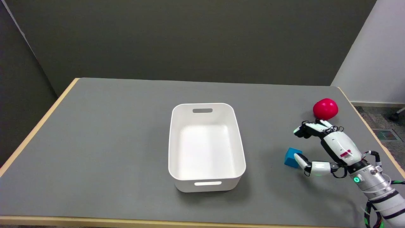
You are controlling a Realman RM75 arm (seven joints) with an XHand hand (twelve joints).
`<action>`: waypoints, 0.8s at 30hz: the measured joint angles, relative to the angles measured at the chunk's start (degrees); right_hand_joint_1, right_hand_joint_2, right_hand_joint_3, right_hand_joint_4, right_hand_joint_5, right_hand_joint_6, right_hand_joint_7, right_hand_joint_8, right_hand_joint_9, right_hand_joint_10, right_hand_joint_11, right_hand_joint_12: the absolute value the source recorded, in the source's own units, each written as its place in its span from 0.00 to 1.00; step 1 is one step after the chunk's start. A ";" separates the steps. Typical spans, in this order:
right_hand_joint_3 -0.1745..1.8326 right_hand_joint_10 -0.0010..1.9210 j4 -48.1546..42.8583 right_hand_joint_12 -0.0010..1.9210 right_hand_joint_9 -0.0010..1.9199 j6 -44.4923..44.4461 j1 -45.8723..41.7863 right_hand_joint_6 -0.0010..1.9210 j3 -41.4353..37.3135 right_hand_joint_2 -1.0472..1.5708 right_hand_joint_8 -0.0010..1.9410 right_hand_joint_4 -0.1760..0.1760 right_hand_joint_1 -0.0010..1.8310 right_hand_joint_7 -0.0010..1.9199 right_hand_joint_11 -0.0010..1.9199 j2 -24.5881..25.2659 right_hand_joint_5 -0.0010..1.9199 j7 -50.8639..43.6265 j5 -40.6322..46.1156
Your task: Pick up the cube.
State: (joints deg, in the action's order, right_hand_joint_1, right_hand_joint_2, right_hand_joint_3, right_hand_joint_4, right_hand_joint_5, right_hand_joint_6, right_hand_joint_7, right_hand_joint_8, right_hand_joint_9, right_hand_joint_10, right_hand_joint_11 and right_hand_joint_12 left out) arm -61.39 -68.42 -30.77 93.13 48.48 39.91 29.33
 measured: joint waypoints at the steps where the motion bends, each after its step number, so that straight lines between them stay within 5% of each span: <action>1: 0.53 0.65 -0.33 0.76 0.28 0.37 -0.15 0.52 -0.22 0.64 0.44 0.31 0.42 0.33 0.11 -0.04 0.25 -0.21 -0.08; 24: 0.53 0.65 -3.09 0.76 0.28 6.60 0.52 0.52 -0.74 0.64 0.44 0.31 0.42 0.33 0.11 -0.25 0.25 -1.80 -0.59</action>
State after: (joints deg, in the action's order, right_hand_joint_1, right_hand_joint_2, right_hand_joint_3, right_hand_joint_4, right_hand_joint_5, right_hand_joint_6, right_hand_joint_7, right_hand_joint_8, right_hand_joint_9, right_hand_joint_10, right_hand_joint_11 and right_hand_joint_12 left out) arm -64.48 -61.82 -30.25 92.39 48.23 38.11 28.74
